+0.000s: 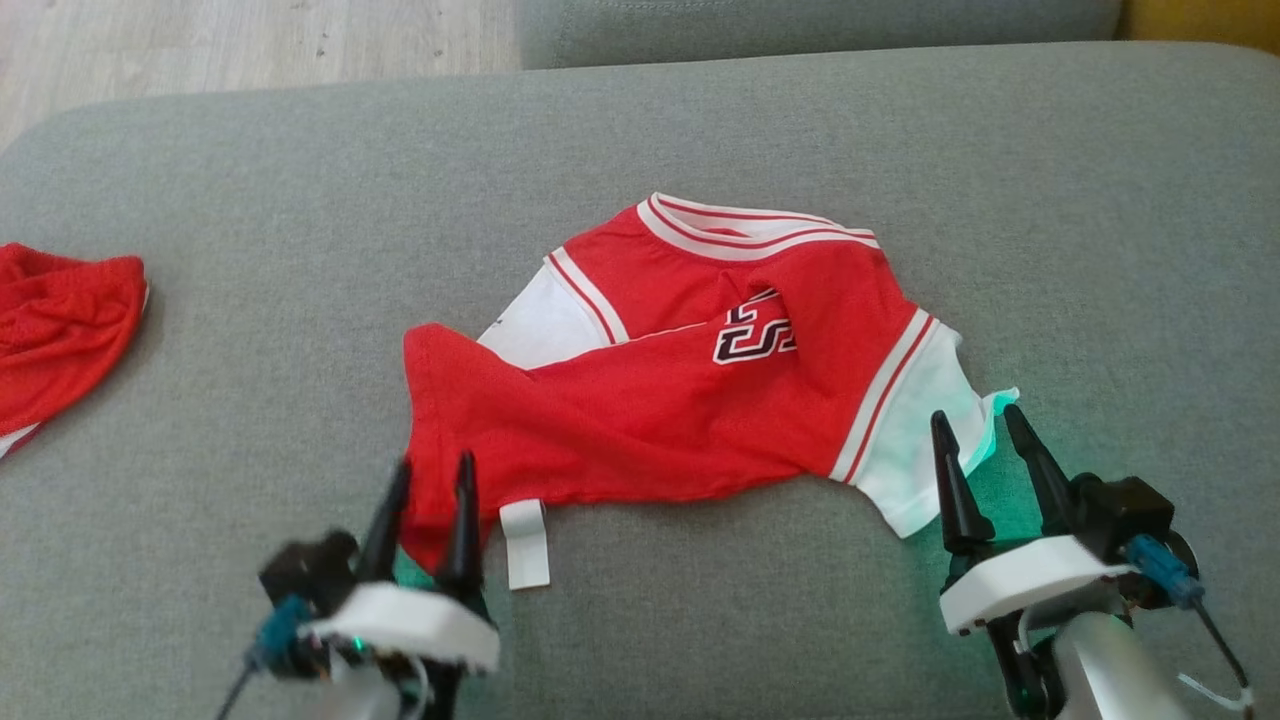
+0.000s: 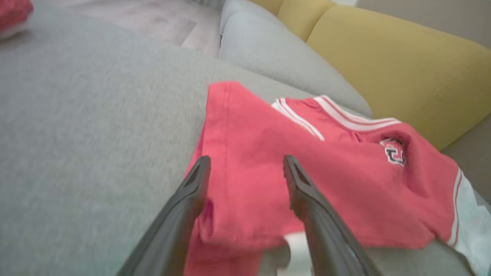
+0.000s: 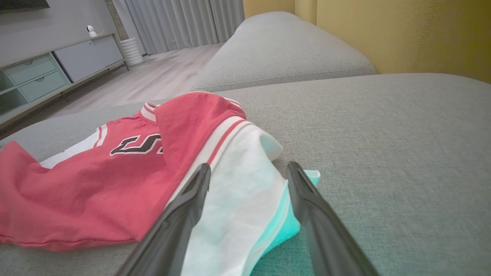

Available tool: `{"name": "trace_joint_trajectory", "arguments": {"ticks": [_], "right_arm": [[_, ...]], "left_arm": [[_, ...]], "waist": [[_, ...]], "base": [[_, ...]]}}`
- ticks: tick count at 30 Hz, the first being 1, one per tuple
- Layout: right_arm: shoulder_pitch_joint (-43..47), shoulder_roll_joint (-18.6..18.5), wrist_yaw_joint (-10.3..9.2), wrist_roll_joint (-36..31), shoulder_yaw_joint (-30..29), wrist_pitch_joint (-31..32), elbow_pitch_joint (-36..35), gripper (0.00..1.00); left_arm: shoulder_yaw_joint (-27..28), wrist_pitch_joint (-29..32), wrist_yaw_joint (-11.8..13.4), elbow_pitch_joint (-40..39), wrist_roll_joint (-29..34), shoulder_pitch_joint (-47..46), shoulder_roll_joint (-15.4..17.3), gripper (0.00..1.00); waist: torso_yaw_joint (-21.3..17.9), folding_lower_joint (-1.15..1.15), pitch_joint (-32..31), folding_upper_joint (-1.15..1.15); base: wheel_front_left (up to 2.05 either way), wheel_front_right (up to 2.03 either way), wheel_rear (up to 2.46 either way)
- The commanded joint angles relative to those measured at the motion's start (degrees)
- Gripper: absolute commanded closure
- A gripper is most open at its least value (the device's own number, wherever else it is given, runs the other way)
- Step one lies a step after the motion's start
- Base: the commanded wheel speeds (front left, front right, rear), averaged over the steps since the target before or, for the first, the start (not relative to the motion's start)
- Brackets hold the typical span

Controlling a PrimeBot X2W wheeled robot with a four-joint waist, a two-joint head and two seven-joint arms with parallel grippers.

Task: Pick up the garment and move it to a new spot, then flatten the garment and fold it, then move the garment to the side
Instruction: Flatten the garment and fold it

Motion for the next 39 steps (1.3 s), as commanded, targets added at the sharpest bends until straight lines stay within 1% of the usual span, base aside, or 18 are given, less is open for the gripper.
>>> {"name": "trace_joint_trajectory", "arguments": {"ticks": [1,6,11,13,22,23,24,25,26,27,30,35,39], "right_arm": [[-1.45,0.28,0.43,0.21,1.34,-0.23,-1.36,0.0],[-1.2,0.3,0.43,0.18,1.08,-0.23,-1.16,0.0],[-0.89,0.37,0.43,0.15,1.13,-0.23,-1.05,0.0],[-0.86,0.38,0.43,0.2,1.21,-0.23,-0.98,0.0],[-0.53,0.25,0.43,0.34,1.33,-0.23,-0.83,0.0],[-0.55,0.22,0.43,0.37,1.33,-0.23,-0.8,0.0],[-0.55,0.22,0.43,0.37,1.33,-0.23,-0.8,0.0],[-0.57,0.19,0.43,0.43,1.33,-0.23,-0.78,0.0],[-0.6,0.17,0.43,0.47,1.33,-0.23,-0.78,0.0],[-0.61,0.14,0.43,0.51,1.35,-0.23,-0.78,0.0],[-0.62,0.08,0.43,0.61,1.34,-0.23,-0.75,0.0],[-0.7,0.08,0.43,0.72,1.15,-0.23,-0.85,0.0],[-1.0,0.16,0.43,0.87,1.18,-0.23,-0.71,0.0]], "left_arm": [[0.61,-0.3,0.1,-1.27,-0.4,-0.34,0.48,0.0],[-0.93,-0.3,0.4,-1.3,-1.51,2.31,0.47,0.0],[-0.52,-0.31,2.2,-0.77,-1.02,3.43,0.47,0.0],[-0.27,-0.31,2.48,-0.51,-0.66,3.51,0.47,0.0],[-0.81,-0.31,1.92,0.88,-1.21,2.85,0.47,0.01],[-0.91,-0.31,1.87,1.12,-1.26,2.64,0.47,0.14],[-0.91,-0.31,1.87,1.12,-1.26,2.64,0.47,0.14],[-0.96,-0.31,1.83,1.35,-1.35,2.45,0.47,0.3],[-0.92,-0.31,1.79,1.46,-1.45,2.23,0.47,0.37],[-0.83,-0.31,1.75,1.49,-1.51,2.01,0.47,0.62],[0.08,-0.31,1.61,0.04,-1.02,1.35,0.47,1.0],[2.74,-0.31,1.06,-4.49,0.44,-0.26,0.47,1.0],[4.75,-0.31,0.56,-6.95,3.25,-5.65,0.47,1.0]], "waist": [[-0.01,0.0,-0.05,0.0],[0.2,0.0,-0.59,0.0],[0.31,0.0,-1.18,0.0],[0.25,0.0,-1.29,0.0],[-0.2,0.0,-1.36,0.0],[-0.25,0.0,-1.35,0.0],[-0.25,0.0,-1.35,0.0],[-0.29,0.0,-1.35,0.0],[-0.34,0.0,-1.34,0.0],[-0.38,0.0,-1.35,0.0],[-0.44,0.0,-1.33,0.0],[-0.36,0.0,-1.1,0.0],[-0.27,0.0,-1.06,0.0]], "base": [[0.0,0.0,0.0],[0.0,0.0,0.0],[0.0,0.0,0.0],[0.0,0.0,0.0],[0.0,0.0,0.0],[0.0,0.0,0.0],[0.0,0.0,0.0],[0.0,0.0,0.0],[0.0,0.0,0.0],[0.0,0.0,0.0],[0.0,0.0,0.0],[0.0,0.0,0.0],[0.0,0.0,0.0]]}}
